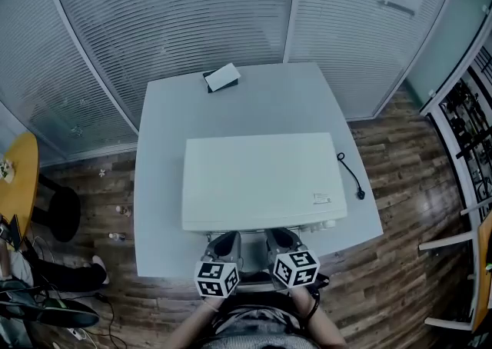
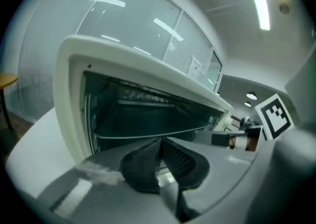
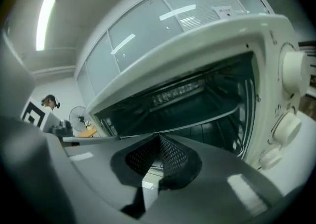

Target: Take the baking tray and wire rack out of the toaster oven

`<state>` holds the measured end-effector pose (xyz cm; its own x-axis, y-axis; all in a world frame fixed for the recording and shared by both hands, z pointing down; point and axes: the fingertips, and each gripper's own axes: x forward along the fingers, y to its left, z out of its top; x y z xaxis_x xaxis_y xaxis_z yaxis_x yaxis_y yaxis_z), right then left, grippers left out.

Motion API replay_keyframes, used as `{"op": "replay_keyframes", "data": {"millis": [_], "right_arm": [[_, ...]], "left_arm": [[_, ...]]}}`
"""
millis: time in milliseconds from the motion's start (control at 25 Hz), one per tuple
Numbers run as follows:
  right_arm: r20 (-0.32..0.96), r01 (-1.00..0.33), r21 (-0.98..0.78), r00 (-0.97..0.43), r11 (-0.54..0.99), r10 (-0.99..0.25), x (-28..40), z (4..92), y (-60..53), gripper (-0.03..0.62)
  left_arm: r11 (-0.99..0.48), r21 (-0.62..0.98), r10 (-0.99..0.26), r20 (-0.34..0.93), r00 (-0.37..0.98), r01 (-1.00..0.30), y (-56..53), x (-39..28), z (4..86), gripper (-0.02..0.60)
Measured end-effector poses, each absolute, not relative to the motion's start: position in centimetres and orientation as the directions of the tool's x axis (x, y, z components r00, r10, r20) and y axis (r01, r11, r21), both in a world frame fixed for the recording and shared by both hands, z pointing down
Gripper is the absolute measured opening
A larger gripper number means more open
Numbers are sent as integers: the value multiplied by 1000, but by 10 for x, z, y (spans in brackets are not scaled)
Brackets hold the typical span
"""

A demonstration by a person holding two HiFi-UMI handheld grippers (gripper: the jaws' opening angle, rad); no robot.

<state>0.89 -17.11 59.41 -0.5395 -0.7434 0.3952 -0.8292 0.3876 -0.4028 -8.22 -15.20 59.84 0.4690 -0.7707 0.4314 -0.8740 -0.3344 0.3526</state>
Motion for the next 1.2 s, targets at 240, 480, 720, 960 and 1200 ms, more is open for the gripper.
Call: {"op": "replay_keyframes", "data": {"millis": [240, 480, 720, 960, 1200], "right_arm": [[399, -775, -578, -543, 258, -739, 12, 617, -181, 3], [421, -782, -568, -544, 257, -726, 7, 627, -184, 3], [413, -773, -589, -539, 236, -734, 4, 628, -193, 11], [367, -657, -748, -535, 101, -761, 11, 634, -199, 114], [322, -573, -815, -564, 80, -761, 18, 633, -188, 152]], "left_arm": [[-186, 502, -788, 437, 433, -845, -159, -97, 622, 0], [-160, 511, -791, 445, 419, -844, -164, -99, 632, 0], [-133, 599, -798, 408, 444, -789, -175, -97, 633, 89], [-65, 745, -826, 334, 454, -664, -180, -98, 636, 164], [-90, 866, -839, 201, 506, -492, -174, -94, 628, 245]]}}
